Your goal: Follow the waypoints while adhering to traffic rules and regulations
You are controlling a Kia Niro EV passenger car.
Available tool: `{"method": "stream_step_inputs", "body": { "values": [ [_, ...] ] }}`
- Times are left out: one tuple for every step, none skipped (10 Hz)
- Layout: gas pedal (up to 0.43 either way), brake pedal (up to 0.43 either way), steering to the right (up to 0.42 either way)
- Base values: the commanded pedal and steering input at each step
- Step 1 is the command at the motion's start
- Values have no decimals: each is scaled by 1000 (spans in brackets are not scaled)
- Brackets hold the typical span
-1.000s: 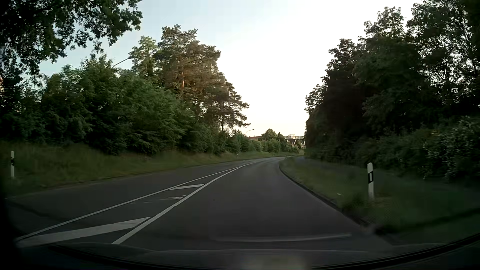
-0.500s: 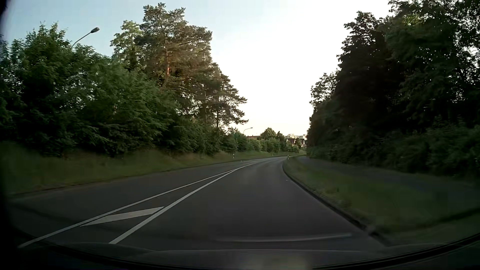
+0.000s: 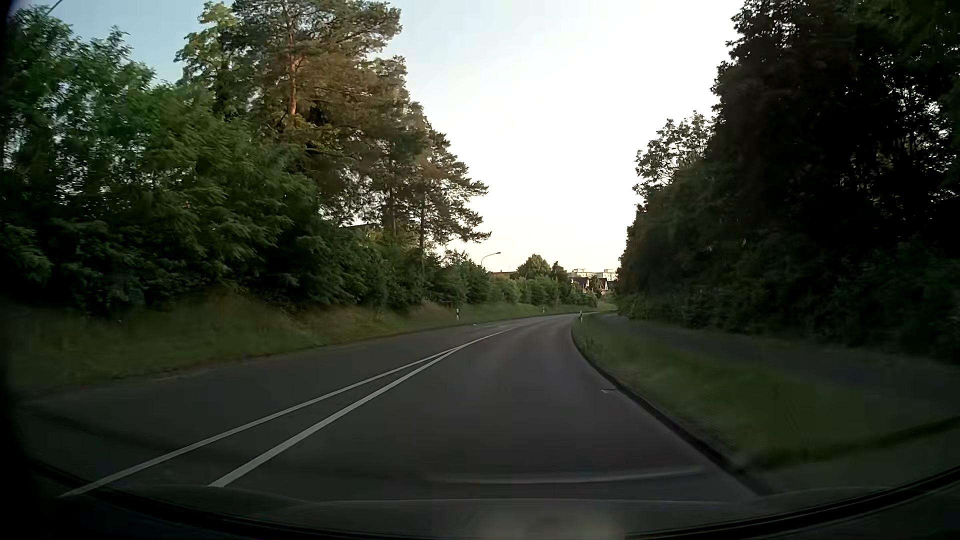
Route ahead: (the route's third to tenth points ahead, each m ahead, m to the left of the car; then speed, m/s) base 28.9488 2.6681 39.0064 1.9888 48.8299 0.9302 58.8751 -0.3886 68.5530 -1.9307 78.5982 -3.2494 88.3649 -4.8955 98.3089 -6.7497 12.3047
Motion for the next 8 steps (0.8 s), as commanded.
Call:
{"method": "stream_step_inputs", "body": {
  "values": [
    [39,24,9],
    [39,30,9],
    [39,30,10],
    [20,30,10],
    [20,24,11],
    [20,30,11],
    [20,30,11],
    [20,30,11]
  ]
}}
